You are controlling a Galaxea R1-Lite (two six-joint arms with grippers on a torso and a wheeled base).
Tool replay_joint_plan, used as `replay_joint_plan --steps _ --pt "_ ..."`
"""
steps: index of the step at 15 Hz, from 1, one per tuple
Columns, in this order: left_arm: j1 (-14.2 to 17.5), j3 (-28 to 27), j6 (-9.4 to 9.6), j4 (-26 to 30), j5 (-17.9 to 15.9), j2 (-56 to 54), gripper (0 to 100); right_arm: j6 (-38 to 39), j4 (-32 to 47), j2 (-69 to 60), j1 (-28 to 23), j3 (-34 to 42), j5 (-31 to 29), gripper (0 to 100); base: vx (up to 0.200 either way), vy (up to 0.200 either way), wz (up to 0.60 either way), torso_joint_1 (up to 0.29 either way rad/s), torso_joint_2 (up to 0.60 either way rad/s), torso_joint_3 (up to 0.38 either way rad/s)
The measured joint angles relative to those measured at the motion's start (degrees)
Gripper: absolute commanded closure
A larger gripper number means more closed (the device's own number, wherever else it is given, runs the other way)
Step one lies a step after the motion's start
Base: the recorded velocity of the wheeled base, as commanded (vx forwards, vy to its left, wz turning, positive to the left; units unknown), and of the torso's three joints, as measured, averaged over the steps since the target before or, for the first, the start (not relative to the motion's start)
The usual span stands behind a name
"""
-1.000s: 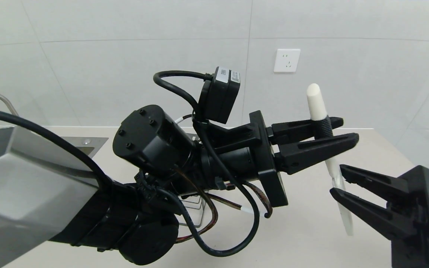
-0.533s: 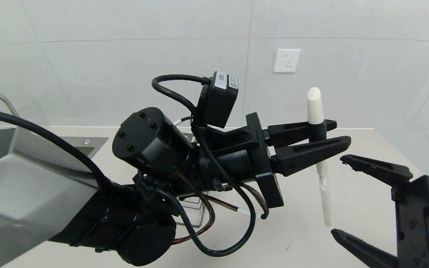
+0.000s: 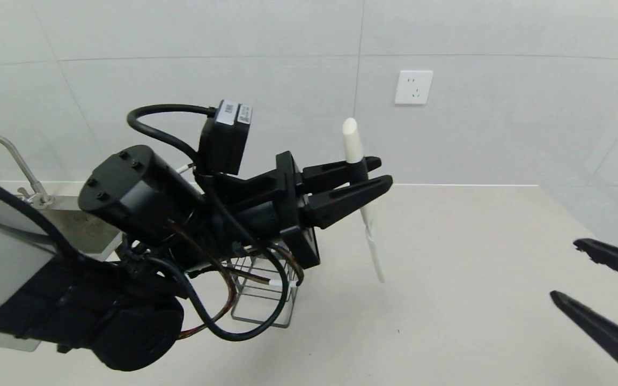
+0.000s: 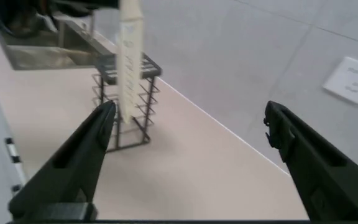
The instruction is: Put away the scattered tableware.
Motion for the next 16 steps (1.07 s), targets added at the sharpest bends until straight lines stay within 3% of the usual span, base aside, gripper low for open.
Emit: replay_joint_plan --steps 5,9,12,14,16 --pt "3.6 8.2 3.12 0.0 -0.9 -6.2 100 -0.9 24.2 -23.0 -4.6 0.0 0.0 100 0.0 0.0 0.0 0.0 0.0 0.0" --pt "6.5 10.9 3.96 0.0 -1.0 -9.6 100 -0.7 47.4 -45.3 -7.1 0.0 -1.1 100 0.0 0.0 0.0 0.0 0.0 0.0" --pt "10.2 11.0 4.44 0.0 -1.0 -11.4 100 0.2 56.1 -52.2 -10.7 0.0 -8.4 100 0.0 0.0 0.0 0.0 0.0 0.0" --pt "13.5 10.4 5.45 0.0 -1.5 -11.9 100 0.8 57.1 -53.8 -11.3 0.0 -18.6 100 0.0 0.0 0.0 0.0 0.0 0.0" --pt "17.7 8.7 6.57 0.0 -5.2 -11.8 100 5.1 58.6 -54.6 -12.6 0.0 -21.4 100 0.0 0.0 0.0 0.0 0.0 0.0"
